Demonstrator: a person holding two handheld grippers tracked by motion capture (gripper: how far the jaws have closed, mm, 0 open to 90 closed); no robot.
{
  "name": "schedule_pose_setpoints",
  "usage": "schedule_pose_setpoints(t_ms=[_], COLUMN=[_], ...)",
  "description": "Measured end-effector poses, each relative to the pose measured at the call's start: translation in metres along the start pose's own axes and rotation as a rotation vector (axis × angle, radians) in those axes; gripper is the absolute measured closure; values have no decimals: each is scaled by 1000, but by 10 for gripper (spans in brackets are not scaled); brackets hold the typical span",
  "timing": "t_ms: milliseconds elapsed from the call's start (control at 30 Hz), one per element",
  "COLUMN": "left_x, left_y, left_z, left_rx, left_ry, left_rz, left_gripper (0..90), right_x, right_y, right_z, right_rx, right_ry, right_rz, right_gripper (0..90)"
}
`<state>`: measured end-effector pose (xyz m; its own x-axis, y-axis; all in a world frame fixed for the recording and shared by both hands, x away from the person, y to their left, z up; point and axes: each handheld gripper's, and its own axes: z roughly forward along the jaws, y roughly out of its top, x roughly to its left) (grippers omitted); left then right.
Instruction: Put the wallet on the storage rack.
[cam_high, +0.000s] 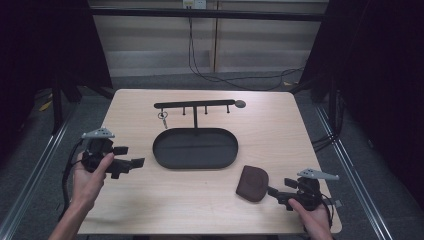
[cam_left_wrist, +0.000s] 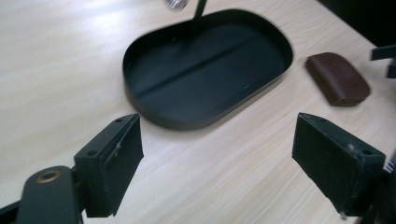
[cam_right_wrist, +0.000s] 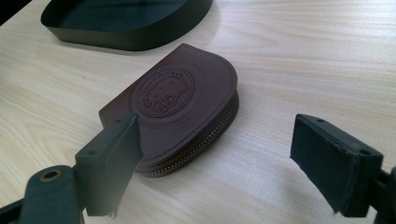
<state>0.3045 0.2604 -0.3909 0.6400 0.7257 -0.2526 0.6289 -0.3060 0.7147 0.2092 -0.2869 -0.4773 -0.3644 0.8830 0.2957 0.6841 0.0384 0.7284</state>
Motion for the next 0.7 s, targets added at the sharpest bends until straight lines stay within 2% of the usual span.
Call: schedule_pose_setpoints(t_ms=[33,67,100,133,167,200,233,267,300,400,500,533,567,600,700], left_x=[0,0,0,-1,-1,-3,-3,-3,-3,-9,-11,-14,-14,-17,-20], left_y=[0,-13,-13,-25,-25,-34,-34,-40,-40,-52,-58,-66,-66,-75,-83], left_z=[0,3,3,5,5,8,8,8,8,6,6,7,7,10,13], left_rx=[0,2,2,-1,-1,13,13,20,20,-22,-27,-44,-44,-60,-51], left_ry=[0,19,19,33,33,55,55,28,28,52,42,67,67,72,57], left_rz=[0,8,8,-9,-9,-7,-7,-8,-8,3,-12,-14,-14,-29,-30], left_gripper=[168,174,185,186,186,186,186,186,187,188,192,192,192,192,196], right_x=[0,-1,-1,-2,-2,-4,-4,-4,-4,1,2,3,3,4,3], right_y=[0,0,0,2,2,5,5,8,8,16,18,21,21,23,24], right_z=[0,0,0,0,0,0,0,-1,-1,-2,-3,-2,-2,-2,0], right_rx=[0,4,4,11,11,20,20,33,33,57,71,81,81,98,110], right_ry=[0,6,6,10,10,-3,-3,-15,-15,-29,-32,-27,-27,-27,-20], right_rz=[0,9,9,19,19,24,24,15,15,-30,-36,-43,-43,-54,-55], right_gripper=[159,161,161,161,161,160,160,161,161,160,160,161,161,184,214])
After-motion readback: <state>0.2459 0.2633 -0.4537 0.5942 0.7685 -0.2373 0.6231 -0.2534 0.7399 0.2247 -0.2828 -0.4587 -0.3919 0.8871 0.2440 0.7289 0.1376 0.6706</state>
